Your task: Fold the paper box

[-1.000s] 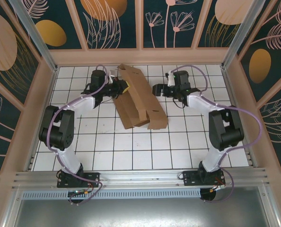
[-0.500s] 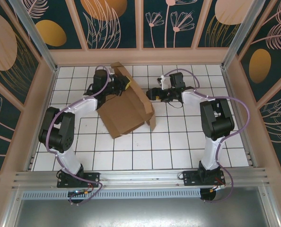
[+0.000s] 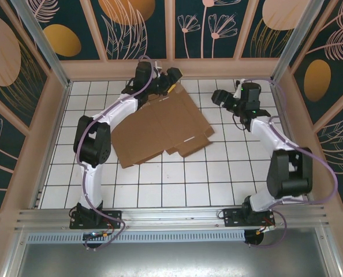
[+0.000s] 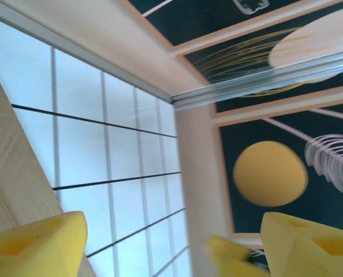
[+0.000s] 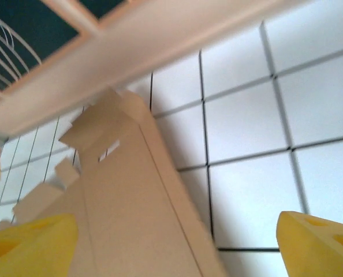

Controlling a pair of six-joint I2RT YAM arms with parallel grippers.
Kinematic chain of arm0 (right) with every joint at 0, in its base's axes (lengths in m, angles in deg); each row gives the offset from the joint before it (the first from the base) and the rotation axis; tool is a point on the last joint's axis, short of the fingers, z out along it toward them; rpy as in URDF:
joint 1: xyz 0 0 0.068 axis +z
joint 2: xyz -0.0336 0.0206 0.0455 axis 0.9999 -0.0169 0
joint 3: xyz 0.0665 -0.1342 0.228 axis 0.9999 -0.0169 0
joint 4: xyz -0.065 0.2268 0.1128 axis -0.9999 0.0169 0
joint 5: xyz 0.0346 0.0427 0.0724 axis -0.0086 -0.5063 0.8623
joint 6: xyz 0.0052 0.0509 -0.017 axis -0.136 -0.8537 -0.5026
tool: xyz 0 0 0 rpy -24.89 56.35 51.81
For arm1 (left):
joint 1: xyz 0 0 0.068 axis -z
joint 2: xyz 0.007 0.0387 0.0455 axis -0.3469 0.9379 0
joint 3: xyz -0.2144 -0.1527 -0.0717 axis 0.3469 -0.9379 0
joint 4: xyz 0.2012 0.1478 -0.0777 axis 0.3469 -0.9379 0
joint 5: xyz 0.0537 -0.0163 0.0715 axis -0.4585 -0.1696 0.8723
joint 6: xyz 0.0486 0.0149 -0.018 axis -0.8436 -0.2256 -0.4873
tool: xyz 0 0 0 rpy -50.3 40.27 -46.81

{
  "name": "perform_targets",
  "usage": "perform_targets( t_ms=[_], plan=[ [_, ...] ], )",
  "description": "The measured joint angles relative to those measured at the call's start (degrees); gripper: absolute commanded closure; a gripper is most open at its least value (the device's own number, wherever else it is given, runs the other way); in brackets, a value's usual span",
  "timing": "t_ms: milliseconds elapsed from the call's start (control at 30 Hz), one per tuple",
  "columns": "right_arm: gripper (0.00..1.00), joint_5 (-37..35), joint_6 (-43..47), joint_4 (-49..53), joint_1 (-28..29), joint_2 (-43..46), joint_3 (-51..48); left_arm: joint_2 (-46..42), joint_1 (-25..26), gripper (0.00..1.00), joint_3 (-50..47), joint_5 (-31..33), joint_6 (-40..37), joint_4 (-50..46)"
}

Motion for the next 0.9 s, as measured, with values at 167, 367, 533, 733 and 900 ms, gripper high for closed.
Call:
perform_targets(
  t_ms=[167,367,533,733,900],
  plan=[
    [0.62,-4.66,1.07,-0.22,4.81,2.67,-0.11,-1.64,-1.7,0.57,-0.13,6.93,-9.09,-12.83],
    [1.0,-7.23,5.01,0.66,19.32,-7.91,1.55,-4.04,-4.59,0.97,-12.48,16.65,-16.31,-21.4],
    [1.0,-8.37,5.97,2.99,25.83,-17.59,3.89,-7.89,-6.58,1.0,-28.48,20.39,-17.27,-21.59],
    [1.0,-8.85,5.95,5.01,27.56,-25.53,7.65,-11.65,-7.21,1.0,-35.95,21.51,-16.33,-19.12],
    [1.0,-10.25,6.01,7.37,27.56,-30.53,11.72,-14.45,-6.97,1.0,-40.65,21.44,-14.56,-15.87]
  ],
)
